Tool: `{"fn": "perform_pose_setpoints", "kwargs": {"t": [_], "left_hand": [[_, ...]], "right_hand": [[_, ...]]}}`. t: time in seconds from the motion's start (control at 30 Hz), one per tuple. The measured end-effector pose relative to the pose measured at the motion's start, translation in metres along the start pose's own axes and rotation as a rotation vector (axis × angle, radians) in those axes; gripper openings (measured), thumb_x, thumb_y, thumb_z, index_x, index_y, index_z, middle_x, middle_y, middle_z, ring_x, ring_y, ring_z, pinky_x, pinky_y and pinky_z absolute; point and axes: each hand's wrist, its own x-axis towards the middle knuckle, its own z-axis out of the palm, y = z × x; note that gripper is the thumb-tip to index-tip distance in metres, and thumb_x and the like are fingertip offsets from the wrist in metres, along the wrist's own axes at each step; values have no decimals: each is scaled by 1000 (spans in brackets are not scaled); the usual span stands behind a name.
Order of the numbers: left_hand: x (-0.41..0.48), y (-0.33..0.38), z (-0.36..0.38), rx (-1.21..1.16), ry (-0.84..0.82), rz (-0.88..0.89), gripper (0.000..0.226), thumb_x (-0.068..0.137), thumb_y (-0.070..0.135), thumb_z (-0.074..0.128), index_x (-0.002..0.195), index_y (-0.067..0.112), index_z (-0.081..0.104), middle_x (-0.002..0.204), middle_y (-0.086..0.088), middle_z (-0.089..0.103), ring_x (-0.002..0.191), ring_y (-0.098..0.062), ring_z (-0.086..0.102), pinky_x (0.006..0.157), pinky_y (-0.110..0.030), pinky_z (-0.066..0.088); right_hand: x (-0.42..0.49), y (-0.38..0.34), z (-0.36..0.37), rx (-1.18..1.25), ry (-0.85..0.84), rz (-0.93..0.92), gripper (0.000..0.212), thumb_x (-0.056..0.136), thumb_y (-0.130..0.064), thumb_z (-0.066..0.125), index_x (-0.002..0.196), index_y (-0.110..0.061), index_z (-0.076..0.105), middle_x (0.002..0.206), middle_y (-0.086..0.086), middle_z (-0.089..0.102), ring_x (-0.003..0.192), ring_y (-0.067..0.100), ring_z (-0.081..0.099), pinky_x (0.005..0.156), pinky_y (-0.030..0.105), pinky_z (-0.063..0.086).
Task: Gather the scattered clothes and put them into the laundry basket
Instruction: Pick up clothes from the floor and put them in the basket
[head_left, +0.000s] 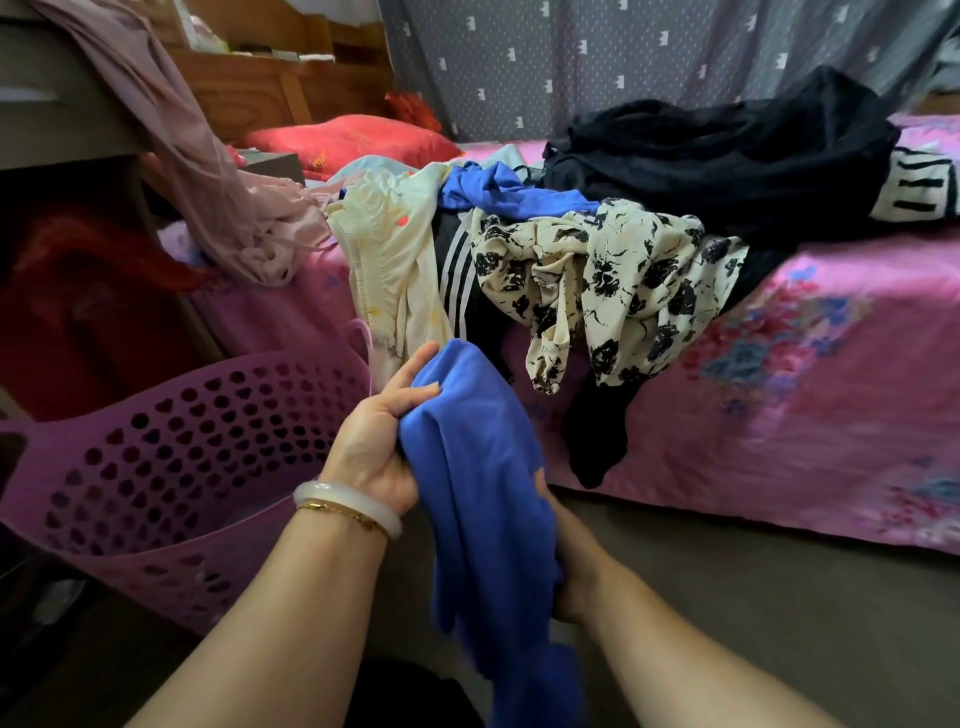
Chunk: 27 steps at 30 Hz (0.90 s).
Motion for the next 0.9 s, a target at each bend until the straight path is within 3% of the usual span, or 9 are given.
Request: {"fn": "perform_pose_setpoints", "kwargs": {"t": [0.07, 0.17, 0.27, 0.37, 0.5, 0.6, 0.67, 0.77, 0.9], "left_hand": [[2, 2, -7, 94, 73, 39, 47, 90, -1, 46, 129, 23, 59, 119, -11, 67, 101, -28, 69, 76, -36, 59], [5, 3, -21, 183, 222, 103, 48, 89, -3, 50, 130, 23, 56, 122, -12, 65, 107, -29, 65, 82, -38, 55], [6, -2, -31, 224, 313, 98, 52, 89, -3, 52, 136, 22, 51, 122, -11, 63, 107, -30, 63, 83, -39, 54], [9, -5, -33, 276, 342, 118, 52, 90, 0, 54, 136, 23, 50, 130, -10, 58, 113, -29, 60, 93, -39, 50], [10, 1, -28, 297, 332, 164, 48, 90, 5, 56, 133, 26, 50, 133, -6, 56, 115, -25, 58, 94, -36, 49], [8, 6, -29, 312, 337, 189, 50, 90, 4, 56, 135, 25, 48, 130, -10, 56, 103, -23, 62, 79, -31, 51], [8, 7, -32, 300, 332, 191, 53, 89, -1, 54, 136, 23, 46, 129, -11, 56, 100, -22, 62, 74, -30, 51], [11, 3, -41, 331, 327, 157, 63, 83, -13, 46, 136, 21, 46, 135, -11, 51, 107, -25, 59, 76, -30, 50], [14, 2, -56, 704, 357, 133, 77, 72, -21, 51, 135, 23, 50, 141, -8, 44, 114, -27, 55, 88, -35, 52]], "right_hand": [[-2, -15, -3, -5, -16, -62, 60, 91, -61, 42, 103, -13, 74, 100, 12, 74, 90, 26, 72, 75, 36, 58], [-12, -49, -9, 103, -111, -106, 75, 84, -66, 46, 123, -4, 65, 124, 22, 64, 109, 33, 65, 93, 45, 53], [-17, -62, -21, 0, -57, -63, 64, 79, -49, 64, 125, -4, 64, 120, 19, 67, 103, 32, 68, 89, 44, 55], [-24, -70, -32, -142, 27, -4, 74, 55, -34, 89, 119, -5, 67, 115, 17, 69, 97, 29, 70, 84, 41, 57], [-35, -88, -26, -287, 15, 36, 44, 68, -36, 74, 100, -6, 70, 96, 16, 74, 82, 26, 72, 76, 34, 57], [-41, -104, -30, -194, -38, -86, 58, 49, -32, 92, 94, 0, 74, 93, 20, 74, 80, 28, 73, 64, 37, 60], [-41, -110, -31, -125, -67, -114, 68, 38, -33, 97, 92, 1, 76, 95, 23, 73, 83, 31, 73, 69, 41, 60], [-36, -104, -33, -285, 15, 2, 49, 51, -25, 89, 90, -3, 69, 87, 19, 73, 78, 30, 70, 80, 39, 56], [-32, -111, -34, -328, 160, 33, 41, 57, -11, 80, 94, -1, 65, 82, 18, 70, 76, 29, 67, 77, 39, 54]]}}
